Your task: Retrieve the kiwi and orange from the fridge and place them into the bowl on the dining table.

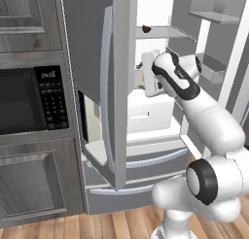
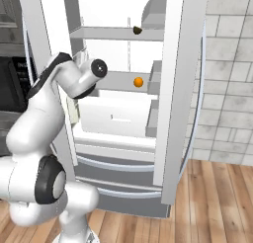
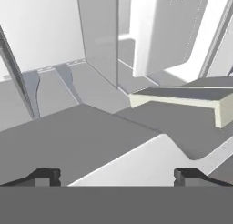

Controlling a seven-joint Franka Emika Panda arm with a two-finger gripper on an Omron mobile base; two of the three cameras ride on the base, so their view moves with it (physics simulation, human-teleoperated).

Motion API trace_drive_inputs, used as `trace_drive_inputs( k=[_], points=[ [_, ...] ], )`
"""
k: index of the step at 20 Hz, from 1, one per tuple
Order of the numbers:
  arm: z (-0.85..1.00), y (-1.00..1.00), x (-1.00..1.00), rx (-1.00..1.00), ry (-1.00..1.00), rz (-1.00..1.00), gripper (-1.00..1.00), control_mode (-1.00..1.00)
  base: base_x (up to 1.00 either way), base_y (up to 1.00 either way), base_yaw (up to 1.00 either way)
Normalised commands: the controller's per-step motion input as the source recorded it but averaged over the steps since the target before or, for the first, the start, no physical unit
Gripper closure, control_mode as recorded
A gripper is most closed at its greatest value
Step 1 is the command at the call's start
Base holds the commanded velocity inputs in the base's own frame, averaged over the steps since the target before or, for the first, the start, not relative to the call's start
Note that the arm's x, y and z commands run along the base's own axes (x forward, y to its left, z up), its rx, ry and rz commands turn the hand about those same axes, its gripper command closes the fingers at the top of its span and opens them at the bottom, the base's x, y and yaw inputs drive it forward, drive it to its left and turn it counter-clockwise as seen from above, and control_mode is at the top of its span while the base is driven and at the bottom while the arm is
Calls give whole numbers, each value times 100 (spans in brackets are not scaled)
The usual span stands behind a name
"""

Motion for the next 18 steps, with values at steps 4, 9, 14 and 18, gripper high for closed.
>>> trace_drive_inputs(
  k=[4,9,14,18],
  points=[
    [-10,24,78,2,0,6,-100,-100,0,0,0],
    [-4,19,54,2,0,8,-100,-100,0,0,0],
    [-10,77,-40,-1,-2,14,-100,-100,0,0,0],
    [-24,100,-100,-4,-9,20,-100,-100,0,0,0]
  ],
)
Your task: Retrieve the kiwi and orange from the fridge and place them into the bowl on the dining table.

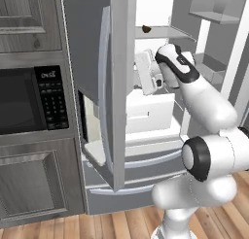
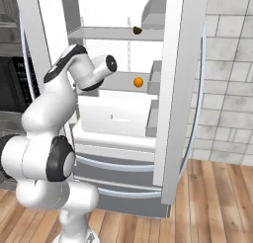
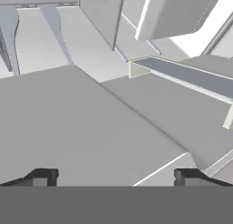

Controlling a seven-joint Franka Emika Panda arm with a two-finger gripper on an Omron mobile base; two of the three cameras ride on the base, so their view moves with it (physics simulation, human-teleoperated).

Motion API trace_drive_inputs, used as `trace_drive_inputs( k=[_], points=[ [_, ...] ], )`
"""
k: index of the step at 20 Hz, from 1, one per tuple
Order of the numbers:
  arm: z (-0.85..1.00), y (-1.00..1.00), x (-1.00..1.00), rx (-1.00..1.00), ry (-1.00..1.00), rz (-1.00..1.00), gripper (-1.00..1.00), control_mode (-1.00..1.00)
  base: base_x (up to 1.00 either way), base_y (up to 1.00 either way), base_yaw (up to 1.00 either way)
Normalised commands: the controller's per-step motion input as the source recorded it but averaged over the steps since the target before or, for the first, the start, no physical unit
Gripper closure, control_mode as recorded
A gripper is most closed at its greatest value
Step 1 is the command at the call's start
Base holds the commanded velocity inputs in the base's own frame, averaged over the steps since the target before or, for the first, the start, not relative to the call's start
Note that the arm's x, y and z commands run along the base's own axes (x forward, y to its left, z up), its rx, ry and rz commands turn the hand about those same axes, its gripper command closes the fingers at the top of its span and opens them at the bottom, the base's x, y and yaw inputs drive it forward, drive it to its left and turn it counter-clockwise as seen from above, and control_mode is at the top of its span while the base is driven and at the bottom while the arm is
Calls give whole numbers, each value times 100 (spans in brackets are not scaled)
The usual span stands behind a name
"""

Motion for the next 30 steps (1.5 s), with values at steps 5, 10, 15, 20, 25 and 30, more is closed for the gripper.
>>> trace_drive_inputs(
  k=[5,10,15,20,25,30],
  points=[
    [-33,100,-100,-4,-10,19,-100,-100,0,0,0],
    [-32,100,-87,-4,-10,13,-100,-100,0,0,0],
    [-26,100,-25,0,-5,4,-100,-100,0,0,0],
    [-5,81,-23,-1,-6,0,-100,-100,0,0,0],
    [65,-24,-84,0,-11,0,-100,-100,0,0,0],
    [100,-68,-41,0,-5,0,-100,-100,0,0,0]
  ],
)
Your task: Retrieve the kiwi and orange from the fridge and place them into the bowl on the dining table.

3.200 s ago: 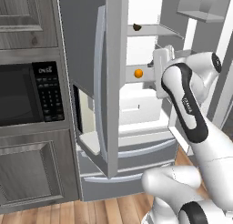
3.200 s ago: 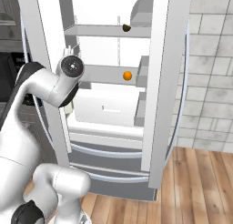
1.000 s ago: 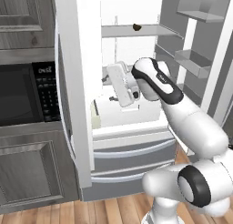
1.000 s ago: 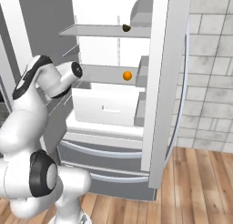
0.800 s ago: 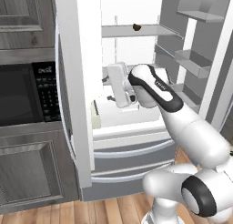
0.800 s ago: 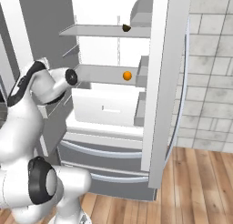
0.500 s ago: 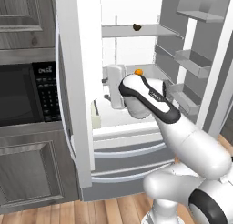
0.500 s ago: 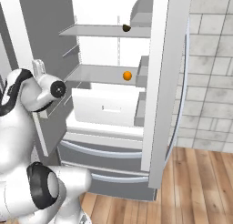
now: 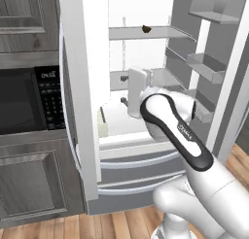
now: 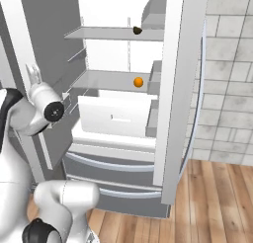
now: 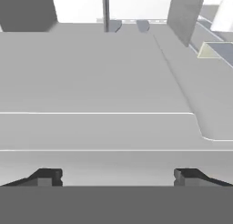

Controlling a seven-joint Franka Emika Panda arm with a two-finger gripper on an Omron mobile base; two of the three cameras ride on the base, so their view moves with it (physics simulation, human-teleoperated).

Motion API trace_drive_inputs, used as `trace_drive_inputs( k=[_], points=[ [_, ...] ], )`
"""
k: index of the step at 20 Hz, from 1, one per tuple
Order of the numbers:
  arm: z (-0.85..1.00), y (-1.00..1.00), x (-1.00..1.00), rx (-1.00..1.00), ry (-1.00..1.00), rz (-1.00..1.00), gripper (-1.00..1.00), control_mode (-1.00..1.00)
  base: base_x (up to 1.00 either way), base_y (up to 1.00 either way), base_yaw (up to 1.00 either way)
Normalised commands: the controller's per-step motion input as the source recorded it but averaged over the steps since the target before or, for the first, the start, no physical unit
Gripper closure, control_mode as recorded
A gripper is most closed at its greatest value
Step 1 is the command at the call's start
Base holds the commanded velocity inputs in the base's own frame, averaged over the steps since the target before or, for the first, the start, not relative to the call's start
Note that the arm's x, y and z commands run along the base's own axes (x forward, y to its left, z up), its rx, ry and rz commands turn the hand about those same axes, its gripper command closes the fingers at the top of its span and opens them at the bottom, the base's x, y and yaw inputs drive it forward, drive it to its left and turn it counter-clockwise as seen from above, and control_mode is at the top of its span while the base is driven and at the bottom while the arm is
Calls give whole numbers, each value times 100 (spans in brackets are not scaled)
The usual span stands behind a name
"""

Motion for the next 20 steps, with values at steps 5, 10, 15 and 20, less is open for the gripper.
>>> trace_drive_inputs(
  k=[5,10,15,20],
  points=[
    [100,-54,-2,-1,-1,0,-100,-100,0,0,0],
    [66,-39,0,-35,8,0,-100,-100,0,0,0],
    [-3,-46,-2,-76,-6,0,-100,-100,0,0,0],
    [-35,-54,-5,-69,-20,0,-100,-100,0,0,0]
  ],
)
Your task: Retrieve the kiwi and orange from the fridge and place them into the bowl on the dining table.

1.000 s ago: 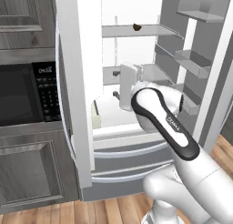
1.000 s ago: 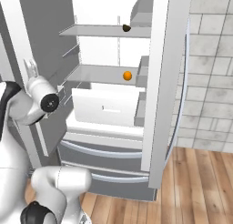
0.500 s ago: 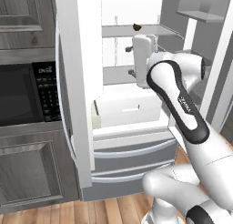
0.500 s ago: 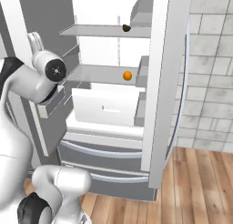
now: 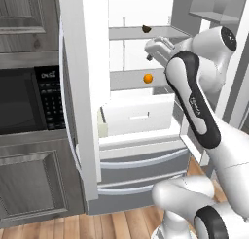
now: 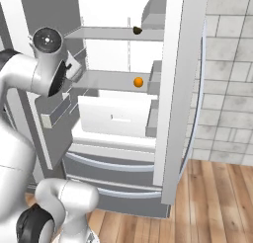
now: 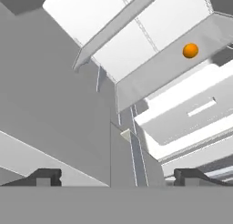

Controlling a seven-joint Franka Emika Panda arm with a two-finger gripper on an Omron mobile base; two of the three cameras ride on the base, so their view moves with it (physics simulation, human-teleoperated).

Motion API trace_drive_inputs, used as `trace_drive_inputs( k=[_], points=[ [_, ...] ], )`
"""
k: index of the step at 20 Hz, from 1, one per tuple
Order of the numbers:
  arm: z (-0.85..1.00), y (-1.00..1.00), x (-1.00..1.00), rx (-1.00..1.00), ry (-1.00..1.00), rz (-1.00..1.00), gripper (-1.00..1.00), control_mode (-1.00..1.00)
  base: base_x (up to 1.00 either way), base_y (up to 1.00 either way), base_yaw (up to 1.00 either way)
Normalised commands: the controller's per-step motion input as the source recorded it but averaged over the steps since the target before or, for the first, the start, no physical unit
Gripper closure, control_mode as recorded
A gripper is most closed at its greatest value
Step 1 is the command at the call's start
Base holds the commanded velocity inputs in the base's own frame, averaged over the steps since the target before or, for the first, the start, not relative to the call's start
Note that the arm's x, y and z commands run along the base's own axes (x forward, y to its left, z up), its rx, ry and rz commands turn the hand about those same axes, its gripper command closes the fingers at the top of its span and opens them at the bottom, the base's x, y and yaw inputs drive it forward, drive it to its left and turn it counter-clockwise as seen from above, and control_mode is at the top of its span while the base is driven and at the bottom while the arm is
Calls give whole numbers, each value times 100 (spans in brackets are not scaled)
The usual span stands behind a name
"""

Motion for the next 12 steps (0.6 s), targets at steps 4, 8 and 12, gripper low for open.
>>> trace_drive_inputs(
  k=[4,8,12],
  points=[
    [-56,-27,-21,-49,-24,0,-100,-100,0,0,0],
    [-65,-4,-45,-25,-30,2,-100,-100,0,0,0],
    [4,-33,-94,-1,-25,10,-100,-100,0,0,0]
  ],
)
